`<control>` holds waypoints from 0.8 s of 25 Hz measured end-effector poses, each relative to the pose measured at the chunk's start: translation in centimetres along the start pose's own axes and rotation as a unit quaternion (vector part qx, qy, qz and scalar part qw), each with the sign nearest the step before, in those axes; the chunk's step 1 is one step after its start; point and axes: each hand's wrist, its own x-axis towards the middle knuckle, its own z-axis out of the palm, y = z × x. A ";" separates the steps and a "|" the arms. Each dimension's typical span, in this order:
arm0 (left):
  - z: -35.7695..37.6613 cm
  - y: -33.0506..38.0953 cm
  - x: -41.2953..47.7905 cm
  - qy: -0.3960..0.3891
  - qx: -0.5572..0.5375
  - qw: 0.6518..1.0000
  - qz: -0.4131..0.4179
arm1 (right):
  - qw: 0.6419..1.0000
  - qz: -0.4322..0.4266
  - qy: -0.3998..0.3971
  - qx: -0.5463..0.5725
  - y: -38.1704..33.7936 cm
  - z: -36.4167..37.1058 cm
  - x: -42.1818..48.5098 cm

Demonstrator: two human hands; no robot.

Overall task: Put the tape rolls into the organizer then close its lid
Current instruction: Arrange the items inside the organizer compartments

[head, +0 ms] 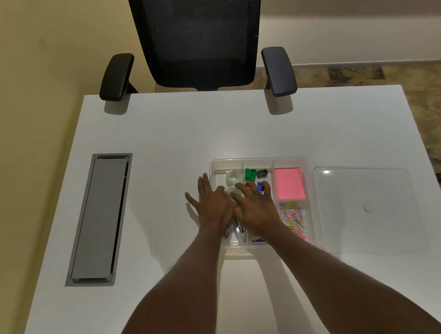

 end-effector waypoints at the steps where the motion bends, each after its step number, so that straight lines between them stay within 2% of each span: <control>1: 0.1 -0.1 0.0 0.013 -0.001 1.000 -0.011 | 1.000 0.006 0.003 -0.007 0.1 0.1 -0.1; 3: 0.3 -0.1 -0.1 0.031 0.004 0.999 -0.026 | 1.000 0.011 0.004 -0.019 0.0 0.2 -0.3; 7: 0.2 0.4 0.0 -0.025 -0.029 0.999 -0.031 | 0.999 0.020 -0.017 0.020 -0.5 0.3 -0.3; 9: -0.2 0.5 -0.2 -0.026 -0.046 0.997 -0.048 | 0.999 0.017 -0.033 0.038 -0.4 0.5 -0.4; 11: -0.7 0.5 -0.5 0.054 -0.007 0.998 -0.018 | 0.998 0.013 -0.044 0.037 -0.4 0.7 -0.7; 13: -1.2 0.8 -0.6 0.110 -0.053 0.992 0.044 | 0.998 0.024 -0.034 0.052 -0.4 0.8 -1.0; 15: -1.6 1.6 -0.5 0.045 -0.195 0.978 0.057 | 0.995 0.050 -0.019 0.087 -0.6 0.6 -1.1; 16: -1.6 2.1 -0.3 0.006 -0.221 0.974 0.045 | 0.993 0.059 -0.023 0.098 -0.8 0.6 -1.2; 17: -1.6 2.5 -0.1 -0.014 -0.223 0.974 0.034 | 0.992 0.065 -0.028 0.108 -0.9 0.5 -1.2; 20: -1.8 3.1 0.8 -0.048 -0.129 0.990 -0.002 | 0.987 0.089 -0.016 0.131 -1.2 0.3 -1.5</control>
